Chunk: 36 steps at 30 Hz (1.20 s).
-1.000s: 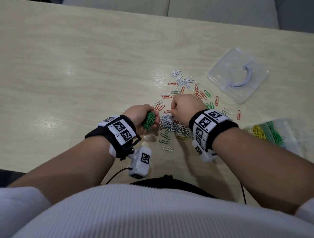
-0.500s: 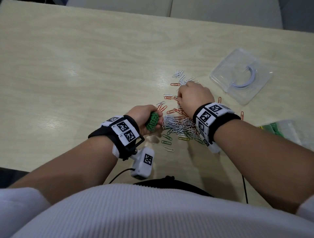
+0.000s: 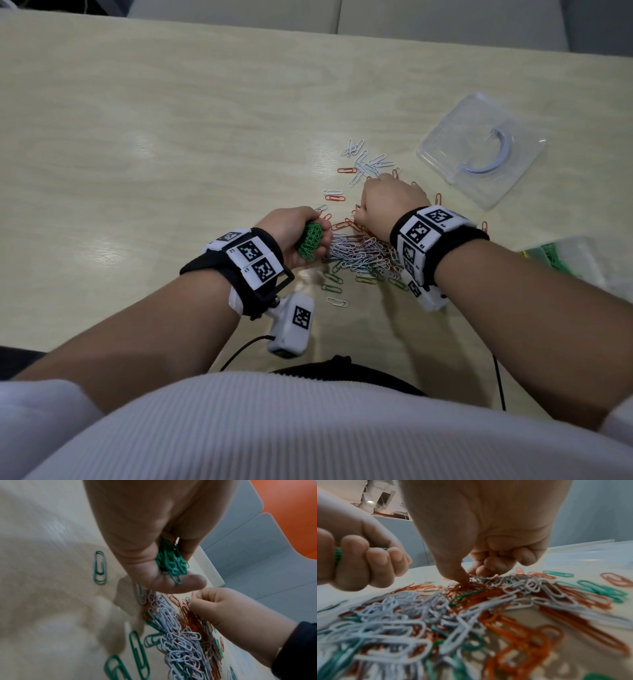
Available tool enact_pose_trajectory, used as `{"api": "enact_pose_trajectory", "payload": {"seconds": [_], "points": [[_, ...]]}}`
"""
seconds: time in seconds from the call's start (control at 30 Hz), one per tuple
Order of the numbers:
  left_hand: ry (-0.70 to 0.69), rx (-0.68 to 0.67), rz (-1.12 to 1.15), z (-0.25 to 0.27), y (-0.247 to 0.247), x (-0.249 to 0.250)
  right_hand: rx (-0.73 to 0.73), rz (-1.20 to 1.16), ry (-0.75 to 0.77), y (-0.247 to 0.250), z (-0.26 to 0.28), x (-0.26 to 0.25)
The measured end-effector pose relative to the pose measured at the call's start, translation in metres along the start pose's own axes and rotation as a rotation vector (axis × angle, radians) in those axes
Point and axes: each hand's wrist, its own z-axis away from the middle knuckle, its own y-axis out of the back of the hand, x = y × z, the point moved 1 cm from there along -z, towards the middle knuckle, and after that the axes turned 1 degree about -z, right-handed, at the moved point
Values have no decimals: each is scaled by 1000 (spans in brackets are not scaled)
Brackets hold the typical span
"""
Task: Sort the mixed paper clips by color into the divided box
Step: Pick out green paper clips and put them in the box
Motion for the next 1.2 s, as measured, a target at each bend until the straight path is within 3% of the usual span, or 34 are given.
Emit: {"api": "enact_pose_trajectory", "payload": {"seconds": [0.33,0.43,0.57,0.63,0.7,0.8,0.93,1.2], "points": [[-3,-14,43,-4,-23,-3,221,-415,124,18,36,14],[-8,-20,73,-4,-36,-4,182,-533,261,18,52,12],[-48,-40,96,-5,-52,-7,186,-518,389,14,64,14],[-24,-76,98,-5,-57,-10,271,-549,323,12,61,25],[-4,-91,87,-5,-61,-12,342,-504,145,12,52,44],[9,-67,49,-4,-63,-15,277,-330,-119,12,34,77],[29,-42,8,-1,-68,-17,179,-240,-117,10,22,97],[29,-35,-40,0,-81,-16,40,-171,-170,7,1,90]]}}
